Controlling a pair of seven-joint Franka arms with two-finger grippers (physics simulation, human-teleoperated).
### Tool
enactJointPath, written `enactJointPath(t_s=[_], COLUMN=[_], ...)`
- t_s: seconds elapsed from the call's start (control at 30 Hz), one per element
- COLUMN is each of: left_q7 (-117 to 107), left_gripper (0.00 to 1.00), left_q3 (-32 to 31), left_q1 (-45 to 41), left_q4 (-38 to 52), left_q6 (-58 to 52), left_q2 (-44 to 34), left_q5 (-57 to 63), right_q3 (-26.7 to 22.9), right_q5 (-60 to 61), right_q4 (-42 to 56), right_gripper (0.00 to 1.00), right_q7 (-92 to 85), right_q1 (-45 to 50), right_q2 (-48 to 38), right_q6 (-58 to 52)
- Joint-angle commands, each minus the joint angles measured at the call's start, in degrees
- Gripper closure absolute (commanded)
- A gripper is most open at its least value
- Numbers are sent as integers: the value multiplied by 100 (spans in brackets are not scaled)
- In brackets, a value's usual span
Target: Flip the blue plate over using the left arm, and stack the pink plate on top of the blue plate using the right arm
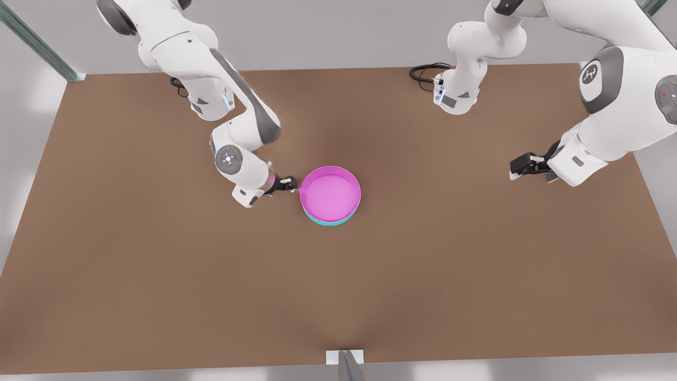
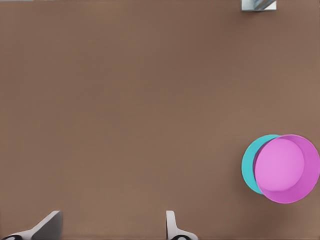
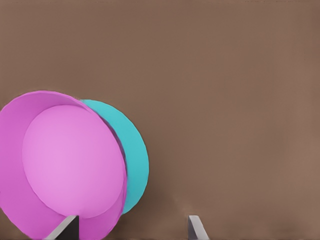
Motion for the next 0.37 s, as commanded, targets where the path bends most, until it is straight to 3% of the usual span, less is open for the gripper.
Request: enactJointPath(t_s=[0.0,0.07,0.17,0.2,0.23,0.33], left_q7=[0,52,70,79,79,79], left_gripper=[0,0,0,0,0,0], left_q3=[0,0,0,0,0,0], left_q1=[8,8,8,8,8,8], left_q4=[0,-9,-9,-17,-17,-26], left_q6=[0,-35,-35,-18,-9,0], left_q2=[-1,-9,-1,8,8,8], left_q5=[32,41,67,120,190,191], right_q3=[-181,-480,-1482,-1597,-1334,-1193], right_q5=[-209,-1246,-1511,-1494,-1458,-1458], right_q4=[141,913,2690,2717,2779,3209], right_gripper=[0,0,0,0,0,0], right_q7=[-84,-120,-1025,-1042,-1042,-1051], right_q1=[-50,-718,-1175,-1219,-1562,-1738], right_q2=[-91,-276,-293,-486,-434,50], right_q6=[-355,-1059,-3142,-3398,-3355,-3284])
